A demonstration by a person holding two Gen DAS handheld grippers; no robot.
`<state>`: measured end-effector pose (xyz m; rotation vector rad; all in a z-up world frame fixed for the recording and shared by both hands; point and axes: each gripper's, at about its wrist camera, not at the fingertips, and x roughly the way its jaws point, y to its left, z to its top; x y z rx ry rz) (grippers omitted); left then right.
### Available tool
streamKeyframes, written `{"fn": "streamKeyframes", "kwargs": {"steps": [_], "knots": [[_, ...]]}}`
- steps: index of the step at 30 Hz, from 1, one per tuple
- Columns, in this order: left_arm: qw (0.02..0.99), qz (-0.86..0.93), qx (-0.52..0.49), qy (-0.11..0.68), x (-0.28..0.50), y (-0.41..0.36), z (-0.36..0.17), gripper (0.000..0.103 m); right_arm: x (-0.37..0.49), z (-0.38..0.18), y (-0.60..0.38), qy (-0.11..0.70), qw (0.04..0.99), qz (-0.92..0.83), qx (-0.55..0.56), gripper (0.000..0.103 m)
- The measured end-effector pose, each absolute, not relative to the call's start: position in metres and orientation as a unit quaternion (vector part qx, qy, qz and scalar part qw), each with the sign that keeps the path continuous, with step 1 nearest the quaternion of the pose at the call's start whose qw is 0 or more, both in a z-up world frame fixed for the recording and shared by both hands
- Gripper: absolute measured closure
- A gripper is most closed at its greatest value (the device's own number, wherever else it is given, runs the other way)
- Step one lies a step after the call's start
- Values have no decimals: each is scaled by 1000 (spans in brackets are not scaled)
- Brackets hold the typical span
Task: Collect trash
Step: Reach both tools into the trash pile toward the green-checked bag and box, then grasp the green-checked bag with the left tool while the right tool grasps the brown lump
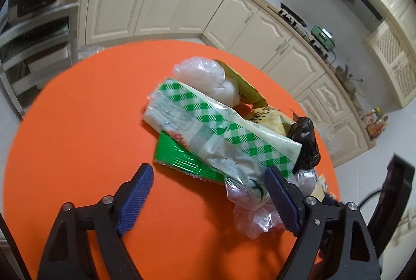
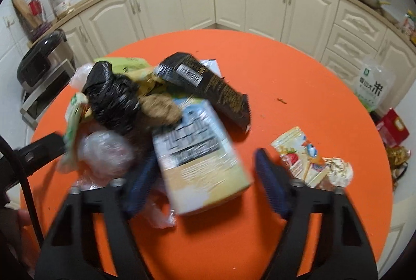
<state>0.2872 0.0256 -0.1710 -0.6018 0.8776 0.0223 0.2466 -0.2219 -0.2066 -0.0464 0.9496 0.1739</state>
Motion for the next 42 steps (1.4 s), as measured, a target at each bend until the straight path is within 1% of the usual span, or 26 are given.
{"fn": "streamKeyframes", "kwargs": {"steps": [1, 2, 3, 5, 6, 7, 10, 12, 13, 14, 17, 18, 22, 23, 26, 27, 28, 30, 32, 34, 36, 39, 41, 42], "knots": [[861, 6, -295, 415, 290, 27, -174, 27, 245, -207, -221, 455, 886, 85, -26, 45], [861, 0, -302, 410, 302, 31, -172, 36, 243, -206, -222, 455, 886, 88, -25, 46], [862, -4, -303, 407, 302, 34, -174, 43, 242, -206, -221, 454, 886, 89, -23, 47], [868, -8, -296, 398, 313, 40, -171, 78, 238, -206, -222, 453, 887, 91, -18, 49], [871, -8, -290, 396, 320, 43, -169, 85, 236, -206, -222, 453, 887, 92, -17, 51], [872, -11, -287, 396, 329, 47, -167, 91, 234, -206, -222, 452, 887, 94, -14, 52], [873, -12, -279, 399, 344, 57, -165, 92, 226, -203, -225, 450, 888, 94, -6, 53], [871, -6, -265, 413, 348, 59, -165, 74, 222, -202, -226, 451, 888, 93, -7, 53], [869, 1, -265, 418, 352, 62, -164, 49, 220, -201, -227, 451, 888, 92, -7, 53], [873, 3, -262, 412, 356, 67, -161, 28, 219, -200, -228, 450, 888, 91, -6, 53], [891, 19, -226, 394, 369, 65, -149, 10, 216, -197, -229, 449, 889, 88, -4, 54], [893, 21, -206, 399, 372, 62, -148, 8, 216, -196, -228, 449, 889, 87, -5, 54], [902, 33, -126, 412, 410, 51, -145, 8, 217, -192, -227, 446, 891, 88, -6, 54], [901, 40, -120, 415, 428, 55, -145, 8, 216, -191, -227, 445, 891, 88, -5, 54], [896, 50, -149, 415, 471, 66, -144, 7, 218, -190, -227, 444, 892, 84, -8, 54], [898, 57, -149, 410, 479, 68, -144, 6, 219, -189, -229, 444, 892, 84, -8, 54], [899, 65, -136, 412, 495, 70, -145, 2, 220, -189, -229, 445, 892, 83, -7, 54], [889, 67, -108, 440, 503, 65, -159, 3, 221, -189, -229, 447, 890, 83, -7, 54], [889, 48, -105, 444, 513, 68, -163, 3, 221, -189, -229, 449, 890, 84, -11, 54], [889, 41, -95, 446, 507, 69, -166, 3, 221, -189, -230, 449, 889, 87, -10, 54], [884, 22, -92, 457, 505, 73, -172, 6, 222, -190, -229, 450, 888, 90, -9, 55], [887, 10, -74, 456, 495, 71, -169, 5, 221, -193, -229, 452, 887, 93, -9, 55], [884, 20, -77, 461, 506, 79, -170, 1, 221, -195, -230, 454, 886, 94, -4, 55], [883, 26, -83, 461, 499, 80, -170, 1, 221, -195, -231, 454, 886, 95, -1, 55]]}}
